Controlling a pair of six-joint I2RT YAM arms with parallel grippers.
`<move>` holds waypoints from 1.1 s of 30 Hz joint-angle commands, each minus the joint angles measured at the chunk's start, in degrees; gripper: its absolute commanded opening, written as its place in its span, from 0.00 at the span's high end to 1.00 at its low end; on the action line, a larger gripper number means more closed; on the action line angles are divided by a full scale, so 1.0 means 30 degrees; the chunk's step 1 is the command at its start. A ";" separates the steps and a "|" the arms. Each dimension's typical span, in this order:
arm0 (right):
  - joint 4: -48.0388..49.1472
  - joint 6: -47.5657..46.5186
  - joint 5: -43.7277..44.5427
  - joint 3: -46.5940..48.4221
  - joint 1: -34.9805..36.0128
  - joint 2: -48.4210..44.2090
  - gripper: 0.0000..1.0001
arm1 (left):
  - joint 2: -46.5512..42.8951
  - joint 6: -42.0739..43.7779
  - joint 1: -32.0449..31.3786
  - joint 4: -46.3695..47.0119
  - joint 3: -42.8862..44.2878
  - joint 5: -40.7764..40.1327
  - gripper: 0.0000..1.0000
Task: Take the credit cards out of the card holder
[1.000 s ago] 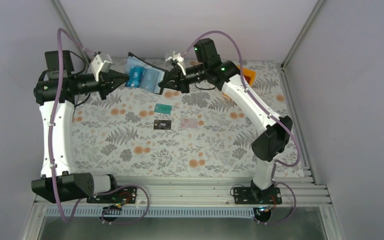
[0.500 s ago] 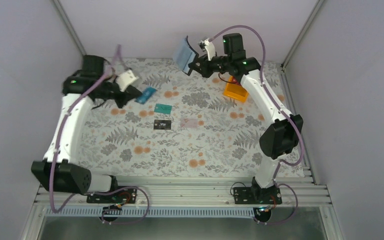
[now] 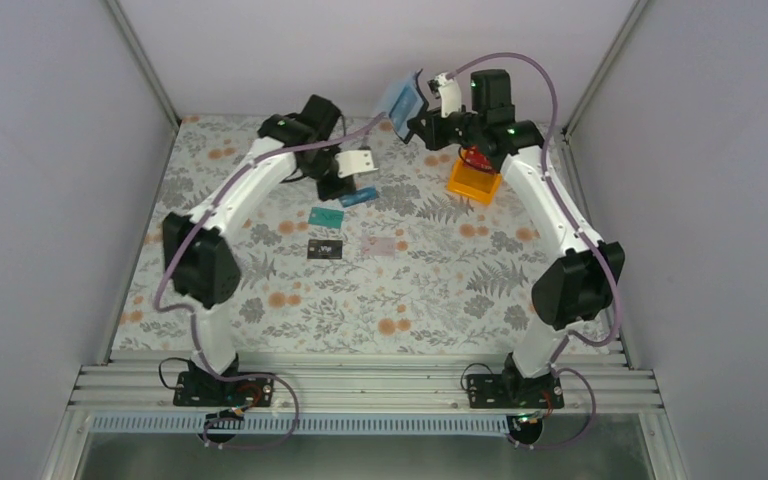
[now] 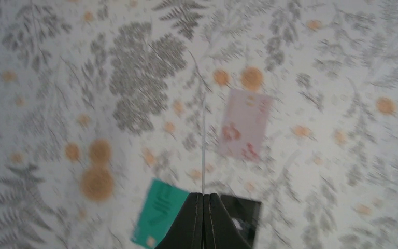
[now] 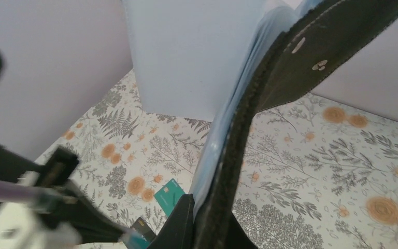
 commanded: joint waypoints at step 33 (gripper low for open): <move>0.2328 0.0411 0.1025 -0.2857 -0.1008 -0.3361 0.96 | 1.1348 0.2343 -0.2525 -0.4097 0.9769 -0.2583 0.98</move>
